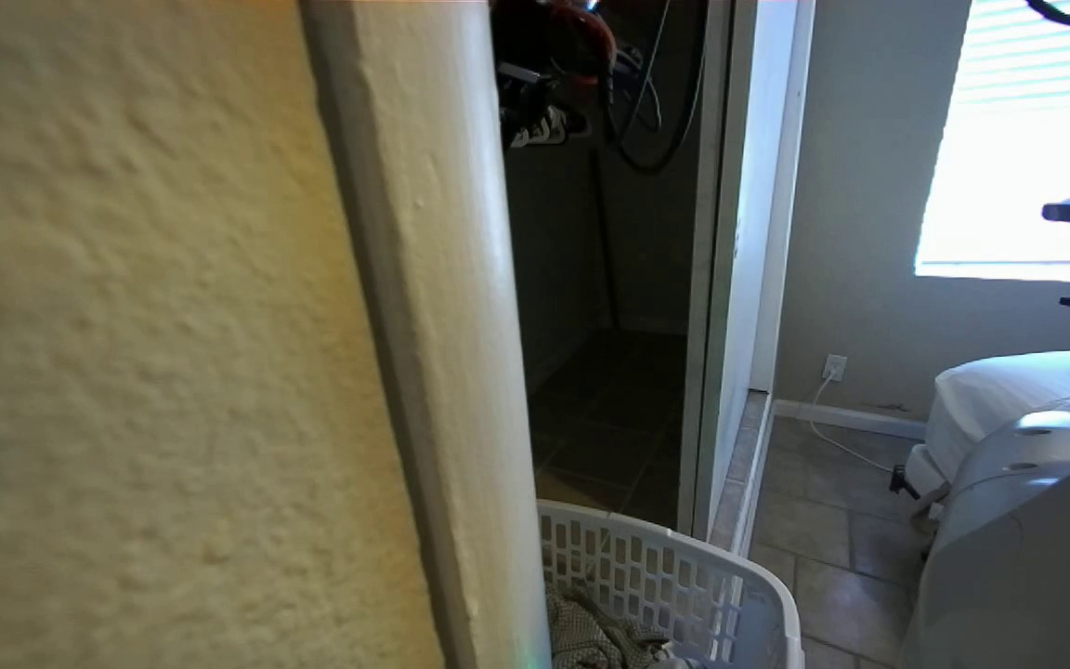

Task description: Move the jar from the top shelf to the shelf below

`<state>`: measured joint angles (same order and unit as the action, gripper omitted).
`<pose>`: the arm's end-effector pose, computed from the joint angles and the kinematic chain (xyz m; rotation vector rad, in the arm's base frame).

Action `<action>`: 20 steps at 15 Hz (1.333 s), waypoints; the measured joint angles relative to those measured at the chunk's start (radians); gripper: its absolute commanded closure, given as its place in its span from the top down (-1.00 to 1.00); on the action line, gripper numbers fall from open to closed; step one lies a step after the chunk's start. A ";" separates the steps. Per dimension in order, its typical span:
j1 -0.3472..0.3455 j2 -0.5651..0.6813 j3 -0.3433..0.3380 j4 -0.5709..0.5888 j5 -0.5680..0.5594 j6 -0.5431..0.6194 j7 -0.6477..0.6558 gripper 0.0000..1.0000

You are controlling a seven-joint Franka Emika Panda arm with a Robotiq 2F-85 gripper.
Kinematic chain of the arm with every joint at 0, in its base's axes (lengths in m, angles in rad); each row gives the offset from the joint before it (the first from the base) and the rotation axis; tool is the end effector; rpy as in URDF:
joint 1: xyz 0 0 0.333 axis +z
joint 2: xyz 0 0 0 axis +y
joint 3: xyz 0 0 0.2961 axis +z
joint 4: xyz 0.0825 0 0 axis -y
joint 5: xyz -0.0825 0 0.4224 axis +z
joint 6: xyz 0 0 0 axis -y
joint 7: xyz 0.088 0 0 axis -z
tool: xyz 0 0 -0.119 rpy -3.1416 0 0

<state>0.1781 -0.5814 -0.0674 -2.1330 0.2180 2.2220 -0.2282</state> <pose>0.4673 0.0533 0.6784 -2.7425 -0.3653 -0.9790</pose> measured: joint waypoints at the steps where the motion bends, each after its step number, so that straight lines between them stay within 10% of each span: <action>1: 0.000 0.000 0.000 0.000 0.000 0.000 0.000 1.00; 11: 0.020 0.002 0.015 0.011 0.004 0.113 -0.015 1.00; 20: 0.233 0.071 0.015 0.111 0.133 0.221 -0.159 1.00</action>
<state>0.4115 -0.5103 -0.0521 -2.0217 0.3507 2.4429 -0.3875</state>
